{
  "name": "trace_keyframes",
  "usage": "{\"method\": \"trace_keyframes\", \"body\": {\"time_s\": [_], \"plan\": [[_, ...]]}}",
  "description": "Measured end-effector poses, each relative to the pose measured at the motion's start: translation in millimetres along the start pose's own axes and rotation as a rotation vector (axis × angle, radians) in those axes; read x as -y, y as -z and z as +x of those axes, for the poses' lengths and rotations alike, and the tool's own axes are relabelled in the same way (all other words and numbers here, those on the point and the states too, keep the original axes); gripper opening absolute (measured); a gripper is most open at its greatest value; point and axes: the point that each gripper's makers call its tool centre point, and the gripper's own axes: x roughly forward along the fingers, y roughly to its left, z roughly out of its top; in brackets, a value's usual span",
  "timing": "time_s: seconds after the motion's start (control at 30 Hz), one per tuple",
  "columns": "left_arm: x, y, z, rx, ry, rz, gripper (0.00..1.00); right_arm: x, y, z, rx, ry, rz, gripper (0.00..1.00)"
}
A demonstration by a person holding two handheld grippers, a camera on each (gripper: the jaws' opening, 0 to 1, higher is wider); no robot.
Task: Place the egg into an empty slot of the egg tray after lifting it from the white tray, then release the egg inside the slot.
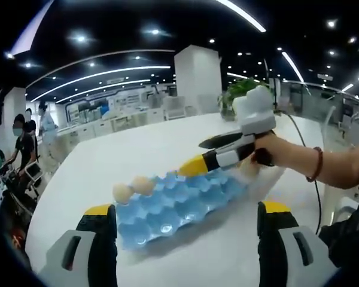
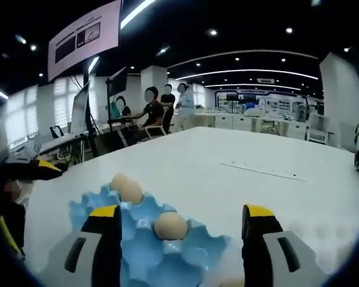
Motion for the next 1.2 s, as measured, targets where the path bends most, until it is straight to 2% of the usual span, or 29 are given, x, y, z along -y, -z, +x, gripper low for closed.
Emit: {"method": "trace_keyframes", "body": {"time_s": [0.5, 0.63, 0.8, 1.2], "plan": [[2.2, -1.1, 2.3, 0.006, 0.006, -0.001, 1.0, 46.7, 11.4, -30.4, -0.016, 0.103, 0.008, 0.86], [1.3, -0.9, 2.1, 0.007, 0.002, -0.002, 1.0, 63.3, 16.3, -38.9, -0.034, 0.175, -0.037, 0.86], [3.7, 0.4, 3.9, 0.003, 0.006, -0.005, 1.0, 74.8, 14.9, -49.9, -0.007, 0.184, 0.009, 0.86], [9.6, 1.5, 7.4, -0.001, 0.018, -0.006, 1.0, 119.6, 25.6, -83.9, -0.002, 0.28, 0.072, 0.86]]}}
